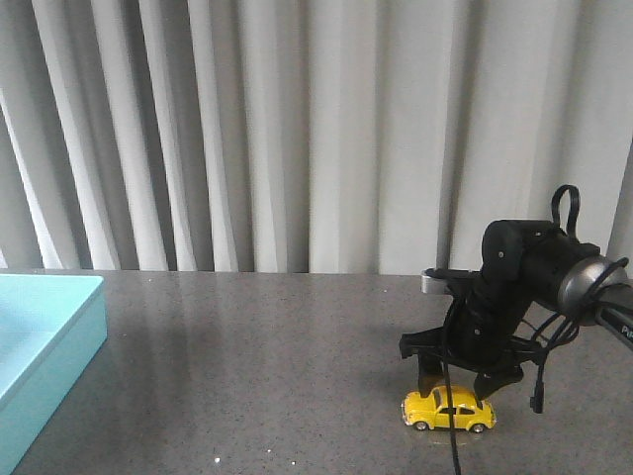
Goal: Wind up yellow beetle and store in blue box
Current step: 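Lower the right gripper and grasp the yellow car's roof, then drag the car backward along the table, away from the blue box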
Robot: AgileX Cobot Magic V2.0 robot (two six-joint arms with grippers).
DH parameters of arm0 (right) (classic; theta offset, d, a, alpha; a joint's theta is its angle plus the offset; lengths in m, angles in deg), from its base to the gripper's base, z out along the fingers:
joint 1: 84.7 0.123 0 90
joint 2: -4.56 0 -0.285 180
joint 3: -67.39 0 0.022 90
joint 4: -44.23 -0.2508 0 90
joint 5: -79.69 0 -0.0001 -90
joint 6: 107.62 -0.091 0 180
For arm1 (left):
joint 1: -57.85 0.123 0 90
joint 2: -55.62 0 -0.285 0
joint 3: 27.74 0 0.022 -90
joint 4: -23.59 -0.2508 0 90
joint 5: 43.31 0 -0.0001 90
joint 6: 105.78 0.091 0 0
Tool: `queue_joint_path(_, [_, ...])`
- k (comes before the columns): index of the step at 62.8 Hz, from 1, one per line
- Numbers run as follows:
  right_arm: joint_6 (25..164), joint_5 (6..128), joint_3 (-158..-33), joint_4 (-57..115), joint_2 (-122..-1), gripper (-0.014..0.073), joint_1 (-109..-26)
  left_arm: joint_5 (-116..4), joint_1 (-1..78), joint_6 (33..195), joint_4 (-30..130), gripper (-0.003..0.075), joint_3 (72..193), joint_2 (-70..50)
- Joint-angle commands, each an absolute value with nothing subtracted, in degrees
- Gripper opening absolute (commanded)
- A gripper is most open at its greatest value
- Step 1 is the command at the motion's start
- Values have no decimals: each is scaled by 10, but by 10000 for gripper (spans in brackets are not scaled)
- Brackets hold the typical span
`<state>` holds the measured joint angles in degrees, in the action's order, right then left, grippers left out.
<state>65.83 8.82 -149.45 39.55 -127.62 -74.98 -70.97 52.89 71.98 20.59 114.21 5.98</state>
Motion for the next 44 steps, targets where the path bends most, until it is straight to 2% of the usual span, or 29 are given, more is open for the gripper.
queue_joint_path(1, [654, 68, -1512, 399, -1243, 526, -753, -667, 526, 713, 209, 539, 1156, 59])
queue_joint_path(44, [661, 60, -1512, 398, -1262, 526, -753, -667, 526, 713, 209, 539, 1156, 59])
